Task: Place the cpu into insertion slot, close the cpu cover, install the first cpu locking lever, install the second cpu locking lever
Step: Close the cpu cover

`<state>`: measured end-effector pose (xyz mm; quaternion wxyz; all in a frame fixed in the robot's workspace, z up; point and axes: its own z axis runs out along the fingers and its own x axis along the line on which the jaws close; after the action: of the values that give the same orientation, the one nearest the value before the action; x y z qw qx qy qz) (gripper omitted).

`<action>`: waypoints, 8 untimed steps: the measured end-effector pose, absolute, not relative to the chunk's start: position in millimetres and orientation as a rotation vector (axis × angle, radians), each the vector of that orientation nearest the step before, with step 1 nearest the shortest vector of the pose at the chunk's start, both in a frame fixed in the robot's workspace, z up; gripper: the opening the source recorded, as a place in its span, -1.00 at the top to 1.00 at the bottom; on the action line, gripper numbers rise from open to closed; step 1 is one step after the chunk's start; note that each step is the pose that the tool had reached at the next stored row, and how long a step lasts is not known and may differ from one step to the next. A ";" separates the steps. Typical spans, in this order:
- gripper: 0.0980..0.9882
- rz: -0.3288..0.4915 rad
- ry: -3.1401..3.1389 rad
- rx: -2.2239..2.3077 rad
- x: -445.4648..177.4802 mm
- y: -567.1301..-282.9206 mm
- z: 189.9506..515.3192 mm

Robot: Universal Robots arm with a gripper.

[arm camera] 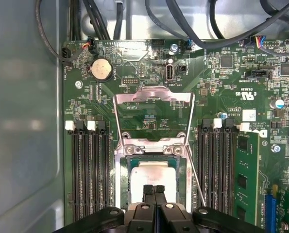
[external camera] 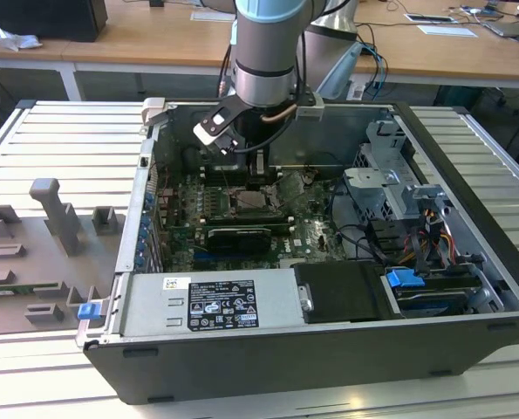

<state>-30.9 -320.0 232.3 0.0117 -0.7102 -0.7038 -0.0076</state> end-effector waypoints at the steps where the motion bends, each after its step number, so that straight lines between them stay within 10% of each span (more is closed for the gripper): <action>1: 0.98 -0.022 -2.194 -2.214 -30.8 -320.0 234.6; 8: 0.98 -0.016 -2.191 -2.212 -30.9 -320.0 245.4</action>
<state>-30.9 -320.0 245.4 0.0142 -0.7104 -0.7036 -0.0050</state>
